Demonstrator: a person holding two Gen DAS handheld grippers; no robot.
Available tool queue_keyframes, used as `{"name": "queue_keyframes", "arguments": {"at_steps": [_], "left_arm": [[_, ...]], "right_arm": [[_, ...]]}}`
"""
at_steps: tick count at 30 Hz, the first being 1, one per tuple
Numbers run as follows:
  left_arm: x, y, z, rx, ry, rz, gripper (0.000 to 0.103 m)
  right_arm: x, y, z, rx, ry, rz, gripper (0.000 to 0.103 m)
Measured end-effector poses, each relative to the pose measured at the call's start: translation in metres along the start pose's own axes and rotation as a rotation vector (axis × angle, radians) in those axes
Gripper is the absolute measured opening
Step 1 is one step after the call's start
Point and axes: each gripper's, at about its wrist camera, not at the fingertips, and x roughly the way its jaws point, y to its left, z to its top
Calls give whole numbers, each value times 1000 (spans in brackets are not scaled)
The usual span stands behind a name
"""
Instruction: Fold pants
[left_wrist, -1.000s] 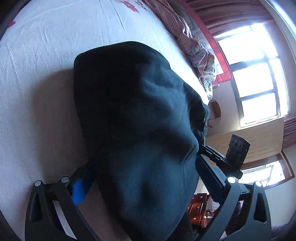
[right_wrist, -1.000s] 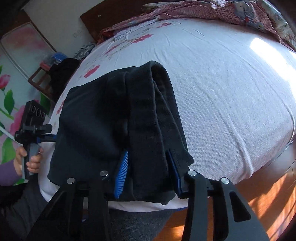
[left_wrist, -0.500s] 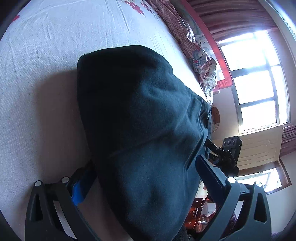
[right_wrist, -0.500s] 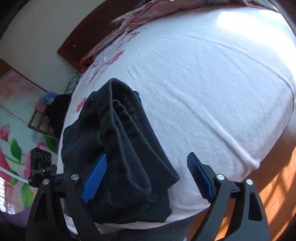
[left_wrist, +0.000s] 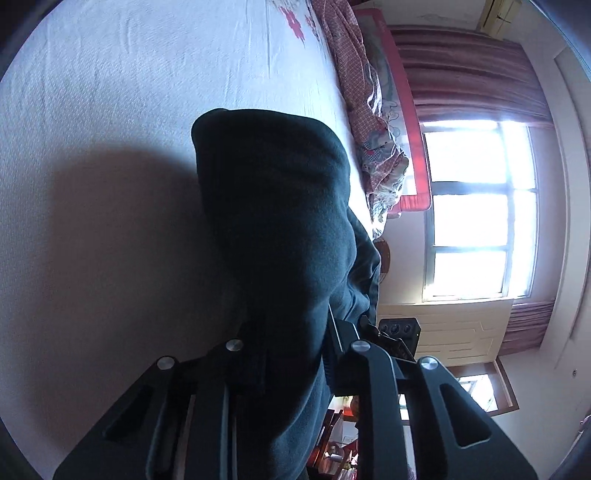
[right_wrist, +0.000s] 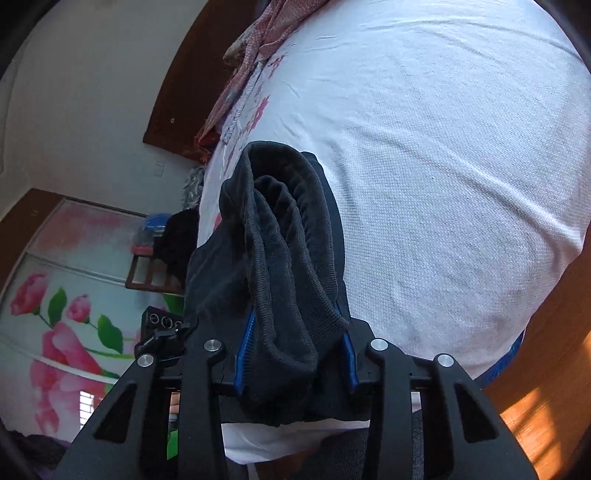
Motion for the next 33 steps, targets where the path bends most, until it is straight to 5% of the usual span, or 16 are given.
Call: {"name": "queue_keyframes", "arguments": {"at_steps": [10, 16, 22, 24, 25, 26, 27, 29, 31, 33], "left_arm": [[-36, -47, 24, 91, -49, -75, 20], [-110, -57, 53, 133, -168, -54, 20], [-201, -33, 87, 182, -279, 114, 21], [-222, -12, 94, 192, -304, 182, 22], [-226, 3, 98, 203, -311, 253, 30], [-228, 24, 97, 201, -318, 379, 52], [-228, 46, 99, 174, -315, 538, 64], [-228, 81, 100, 134, -294, 724, 72], [-245, 96, 88, 100, -346, 667, 73], [-264, 88, 72, 102, -431, 699, 74]], "right_arm": [[0, 84, 19, -125, -10, 8, 35], [67, 148, 51, -209, 16, 79, 35], [175, 176, 52, -197, 74, 152, 35], [214, 169, 42, -184, 100, 97, 35], [231, 161, 37, -183, 114, 22, 35], [247, 148, 30, -148, 142, -43, 37], [257, 133, 24, -111, 166, -94, 56], [247, 131, 18, -119, 138, -40, 58], [232, 136, 13, -122, 177, -102, 63], [207, 143, 11, -155, 154, -159, 63]]}}
